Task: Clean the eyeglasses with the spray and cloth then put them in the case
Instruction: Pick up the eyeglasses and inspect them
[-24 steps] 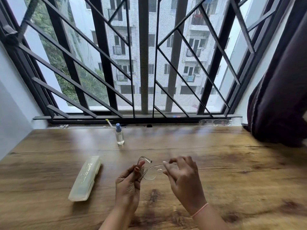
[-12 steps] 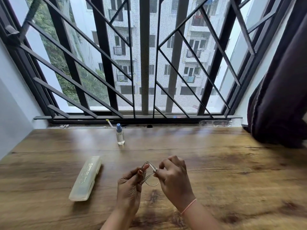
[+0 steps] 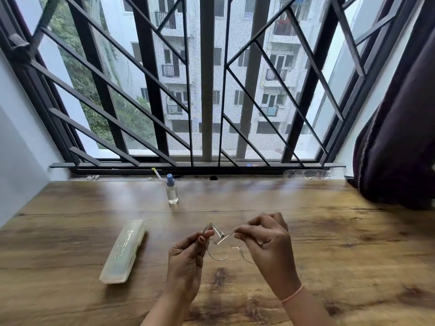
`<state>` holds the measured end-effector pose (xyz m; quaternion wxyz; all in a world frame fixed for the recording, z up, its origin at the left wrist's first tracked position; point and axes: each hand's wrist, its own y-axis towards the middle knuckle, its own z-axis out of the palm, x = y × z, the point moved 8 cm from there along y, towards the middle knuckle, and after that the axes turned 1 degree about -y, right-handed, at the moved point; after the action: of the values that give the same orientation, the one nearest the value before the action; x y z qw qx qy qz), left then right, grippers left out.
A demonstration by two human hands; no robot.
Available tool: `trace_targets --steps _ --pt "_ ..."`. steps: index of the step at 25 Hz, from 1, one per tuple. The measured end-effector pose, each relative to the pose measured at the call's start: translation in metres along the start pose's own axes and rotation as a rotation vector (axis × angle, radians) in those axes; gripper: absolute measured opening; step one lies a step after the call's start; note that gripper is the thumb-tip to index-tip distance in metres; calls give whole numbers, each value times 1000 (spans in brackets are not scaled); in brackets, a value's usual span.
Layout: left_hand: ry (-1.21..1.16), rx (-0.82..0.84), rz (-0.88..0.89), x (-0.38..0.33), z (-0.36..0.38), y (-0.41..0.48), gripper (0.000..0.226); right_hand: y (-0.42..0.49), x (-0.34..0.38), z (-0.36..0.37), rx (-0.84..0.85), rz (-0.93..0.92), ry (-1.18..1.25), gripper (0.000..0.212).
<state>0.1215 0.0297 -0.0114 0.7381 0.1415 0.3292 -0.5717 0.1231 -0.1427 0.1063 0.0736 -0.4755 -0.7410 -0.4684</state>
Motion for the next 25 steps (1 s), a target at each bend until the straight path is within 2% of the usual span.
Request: trace_targets --steps 5,10,17,23,25 --pt "-24 0 -5 -5 1 -1 22 4 -21 -45 -149 101 266 23" --pt "-44 -5 -22 -5 3 -2 24 1 -39 -63 -181 132 221 29" --pt "-57 -8 -19 -7 1 -3 28 -8 -56 -50 -94 149 383 35" --pt "-87 -37 -39 -6 -2 1 25 -35 -101 -6 38 420 550 56" --pt "-90 -40 -43 -5 -1 0 23 -38 -101 1 65 434 616 47"
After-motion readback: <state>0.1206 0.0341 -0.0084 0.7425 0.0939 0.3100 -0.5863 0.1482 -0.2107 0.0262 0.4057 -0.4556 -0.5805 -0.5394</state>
